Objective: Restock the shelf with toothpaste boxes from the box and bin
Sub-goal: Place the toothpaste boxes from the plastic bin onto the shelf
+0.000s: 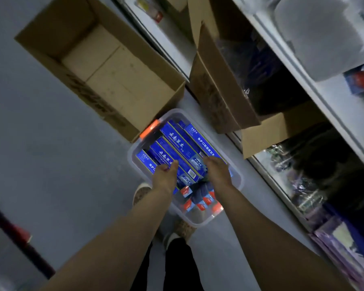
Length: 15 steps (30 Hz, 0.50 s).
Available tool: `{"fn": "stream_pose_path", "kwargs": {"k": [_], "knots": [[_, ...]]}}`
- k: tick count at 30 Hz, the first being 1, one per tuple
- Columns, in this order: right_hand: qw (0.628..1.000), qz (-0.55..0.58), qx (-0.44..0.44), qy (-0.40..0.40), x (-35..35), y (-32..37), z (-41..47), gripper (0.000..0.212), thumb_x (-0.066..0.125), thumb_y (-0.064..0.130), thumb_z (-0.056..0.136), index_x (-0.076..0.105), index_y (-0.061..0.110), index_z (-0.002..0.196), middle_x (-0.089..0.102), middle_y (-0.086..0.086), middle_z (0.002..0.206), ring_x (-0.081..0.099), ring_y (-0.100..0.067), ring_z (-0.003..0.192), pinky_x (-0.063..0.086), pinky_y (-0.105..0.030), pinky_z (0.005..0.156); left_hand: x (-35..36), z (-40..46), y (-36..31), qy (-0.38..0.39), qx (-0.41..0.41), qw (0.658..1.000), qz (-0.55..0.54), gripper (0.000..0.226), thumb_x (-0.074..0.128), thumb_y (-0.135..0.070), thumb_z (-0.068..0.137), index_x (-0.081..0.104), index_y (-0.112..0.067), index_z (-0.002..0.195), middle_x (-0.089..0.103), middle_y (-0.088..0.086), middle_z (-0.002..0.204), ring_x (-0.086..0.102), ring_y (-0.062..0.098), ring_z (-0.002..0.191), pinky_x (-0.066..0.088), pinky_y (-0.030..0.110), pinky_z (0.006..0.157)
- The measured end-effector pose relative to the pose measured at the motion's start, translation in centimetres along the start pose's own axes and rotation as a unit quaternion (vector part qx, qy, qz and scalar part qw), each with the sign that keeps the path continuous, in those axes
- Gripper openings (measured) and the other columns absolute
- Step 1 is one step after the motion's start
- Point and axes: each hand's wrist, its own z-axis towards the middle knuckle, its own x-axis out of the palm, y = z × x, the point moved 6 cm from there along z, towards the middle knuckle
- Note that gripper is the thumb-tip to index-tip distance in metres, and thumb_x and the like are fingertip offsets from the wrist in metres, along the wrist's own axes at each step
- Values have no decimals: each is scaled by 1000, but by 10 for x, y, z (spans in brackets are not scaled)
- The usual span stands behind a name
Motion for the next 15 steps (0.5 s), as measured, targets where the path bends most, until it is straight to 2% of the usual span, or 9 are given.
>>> {"fn": "stream_pose_path", "kwargs": {"k": [2,6,8,10,13,15], "knots": [[1000,-2,-6,3,8,-8,13,37,56,47,91,67,18,112,71,0,107,68,-21,99,52,-33,84,8,13,5,-3,-15,1000,-6,66,66,-56,88,56,-2,124,63,21,124,60,37,115,50,49,102],[1000,18,-16,-11,19,-20,30,38,59,49,96,62,27,126,68,3,120,69,-17,106,51,-20,68,20,30,2,-23,-9,1000,10,73,58,-51,96,37,-5,149,49,16,146,49,35,131,40,40,106],[998,20,-45,-27,20,-24,35,41,61,55,90,65,29,123,67,1,121,68,-16,107,55,-20,72,26,39,2,-37,-1,999,10,73,59,-46,97,32,-2,149,45,15,149,46,33,134,38,36,101],[997,7,-65,-36,20,-29,38,48,64,60,82,65,31,119,66,0,121,68,-12,105,56,-23,81,31,47,4,-53,3,999,-4,69,61,-43,96,35,-1,145,49,15,144,50,32,130,39,35,101],[997,3,-70,-43,19,-36,45,48,78,43,84,62,26,125,61,-3,122,67,-12,101,48,-5,63,34,55,10,-66,-18,997,-21,69,61,-43,96,34,-4,147,49,13,145,49,33,130,40,39,103],[996,-9,-71,-52,17,-38,50,50,82,37,81,60,23,123,58,-6,122,66,-13,99,44,-2,57,33,59,13,-69,-24,997,-26,66,61,-41,97,36,-5,146,49,14,145,49,34,131,40,39,101]]}}
